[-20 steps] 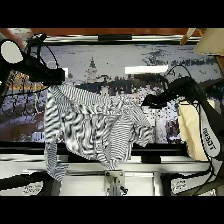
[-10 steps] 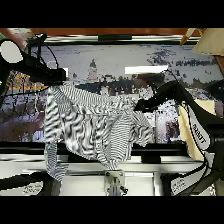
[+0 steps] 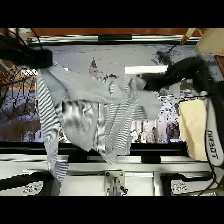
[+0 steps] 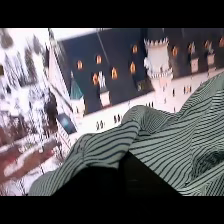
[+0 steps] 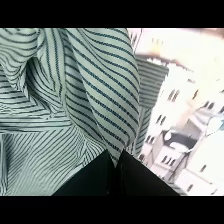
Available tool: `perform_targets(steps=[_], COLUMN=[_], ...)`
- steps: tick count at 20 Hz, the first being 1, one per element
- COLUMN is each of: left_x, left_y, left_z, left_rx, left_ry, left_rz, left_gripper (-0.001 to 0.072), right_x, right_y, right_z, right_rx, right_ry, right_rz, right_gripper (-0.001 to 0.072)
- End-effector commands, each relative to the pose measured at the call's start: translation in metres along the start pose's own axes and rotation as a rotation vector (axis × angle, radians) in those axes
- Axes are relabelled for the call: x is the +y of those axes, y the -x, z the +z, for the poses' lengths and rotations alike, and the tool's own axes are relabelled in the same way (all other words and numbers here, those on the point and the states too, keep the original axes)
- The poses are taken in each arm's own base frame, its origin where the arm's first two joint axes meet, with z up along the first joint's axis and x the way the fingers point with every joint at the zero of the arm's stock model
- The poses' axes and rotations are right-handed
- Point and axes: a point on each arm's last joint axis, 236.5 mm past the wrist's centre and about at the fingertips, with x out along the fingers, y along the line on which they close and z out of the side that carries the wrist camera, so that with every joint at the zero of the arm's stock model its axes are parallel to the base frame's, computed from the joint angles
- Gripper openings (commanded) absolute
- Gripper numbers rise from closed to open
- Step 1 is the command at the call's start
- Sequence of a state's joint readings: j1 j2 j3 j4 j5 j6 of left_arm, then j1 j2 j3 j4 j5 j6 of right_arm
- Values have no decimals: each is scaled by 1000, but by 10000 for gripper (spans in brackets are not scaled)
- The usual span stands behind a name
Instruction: Fold the shirts.
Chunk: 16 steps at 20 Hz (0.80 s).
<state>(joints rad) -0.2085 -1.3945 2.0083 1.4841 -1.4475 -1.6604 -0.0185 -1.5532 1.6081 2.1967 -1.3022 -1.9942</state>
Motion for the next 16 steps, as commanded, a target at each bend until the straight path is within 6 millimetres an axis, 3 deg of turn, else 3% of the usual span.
perform_targets(steps=[1, 4, 6, 8, 10, 12, 16], left_x=[-6, -19, -24, -26, -27, -25, -17], left_y=[109, 227, 295, 334, 352, 353, 313], left_z=[71, 101, 98, 82, 65, 49, 10], left_rx=[-362, -739, -924, -996, -997, -952, -719], left_ry=[-37, 20, 76, 81, 76, 75, 79], left_rz=[-12, -71, -126, -144, -141, -128, -78], left_gripper=[48, 48, 47, 47, 47, 47, 47], right_x=[45, 104, 130, 151, 168, 181, 179], right_y=[162, 293, 355, 398, 425, 436, 427], right_z=[78, 94, 85, 71, 58, 43, 10], right_rx=[-385, -695, -828, -921, -993, -1008, -909], right_ry=[204, 349, 420, 459, 463, 467, 390], right_rz=[-155, -310, -449, -544, -579, -590, -589], right_gripper=[81, 81, 81, 81, 81, 81, 81])
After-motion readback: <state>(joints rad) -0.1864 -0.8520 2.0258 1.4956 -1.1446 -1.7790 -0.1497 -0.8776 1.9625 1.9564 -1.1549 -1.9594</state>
